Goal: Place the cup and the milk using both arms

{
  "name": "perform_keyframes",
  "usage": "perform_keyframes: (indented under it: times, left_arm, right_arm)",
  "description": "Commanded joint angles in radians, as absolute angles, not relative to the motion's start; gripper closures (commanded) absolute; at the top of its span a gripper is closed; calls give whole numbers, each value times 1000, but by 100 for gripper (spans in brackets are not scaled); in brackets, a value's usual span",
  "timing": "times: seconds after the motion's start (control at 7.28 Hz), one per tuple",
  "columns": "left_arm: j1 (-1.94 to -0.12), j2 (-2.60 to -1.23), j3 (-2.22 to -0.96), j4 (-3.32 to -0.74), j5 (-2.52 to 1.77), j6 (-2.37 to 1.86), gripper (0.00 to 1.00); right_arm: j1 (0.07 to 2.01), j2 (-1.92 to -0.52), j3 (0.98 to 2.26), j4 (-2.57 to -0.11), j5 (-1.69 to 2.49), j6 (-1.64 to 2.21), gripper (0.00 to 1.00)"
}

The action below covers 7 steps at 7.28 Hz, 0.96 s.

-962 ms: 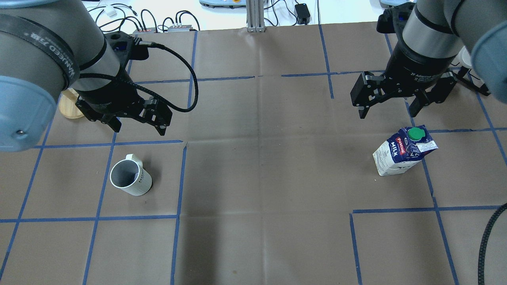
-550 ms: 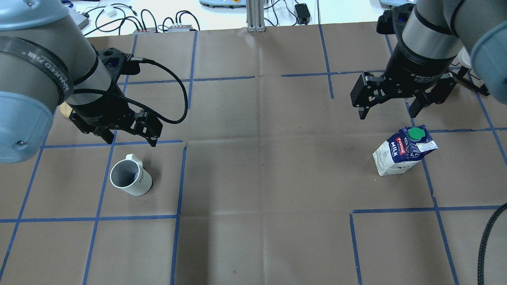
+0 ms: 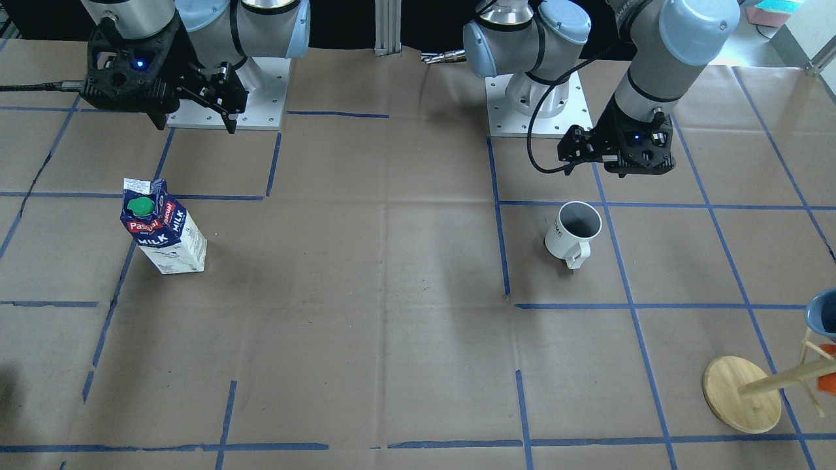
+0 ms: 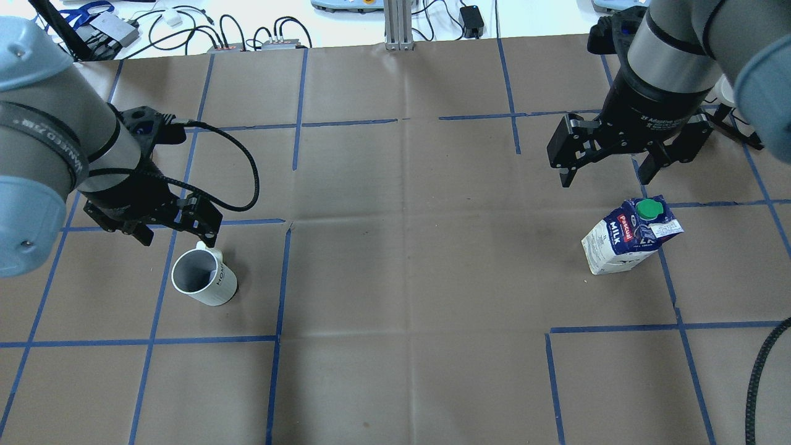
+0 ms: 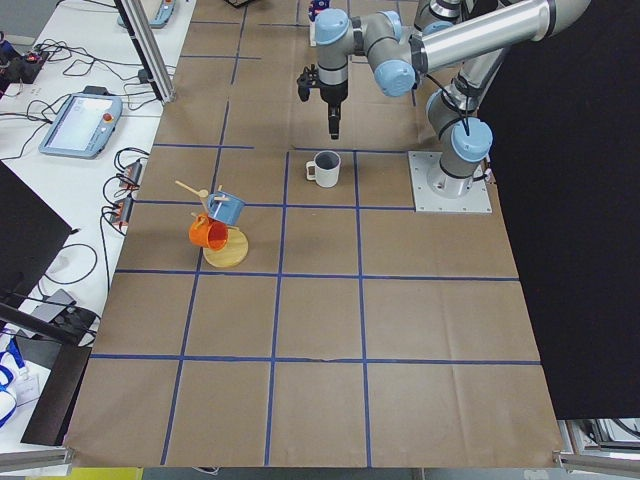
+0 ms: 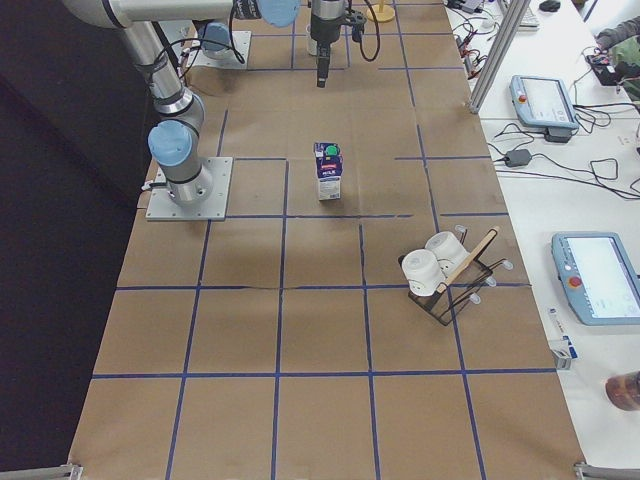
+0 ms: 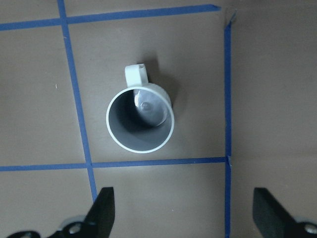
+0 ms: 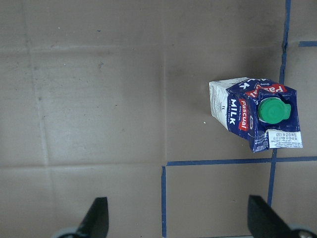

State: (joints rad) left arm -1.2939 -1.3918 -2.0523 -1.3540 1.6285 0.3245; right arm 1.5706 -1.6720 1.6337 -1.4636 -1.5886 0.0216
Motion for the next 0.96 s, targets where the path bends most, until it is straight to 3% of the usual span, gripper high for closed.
perform_keyframes:
  times: [0.0,0.82]
  left_arm:
    - [-1207,-1426,-2111,-1264,1632,382,3]
    - [-1207,-1571,-2171,-1096,1628,380,4]
  right_arm:
    - [1571,-1672,1634,-1463,-1589,21,0]
    - [1569,-1672,1643,-1453,-1592,17,0]
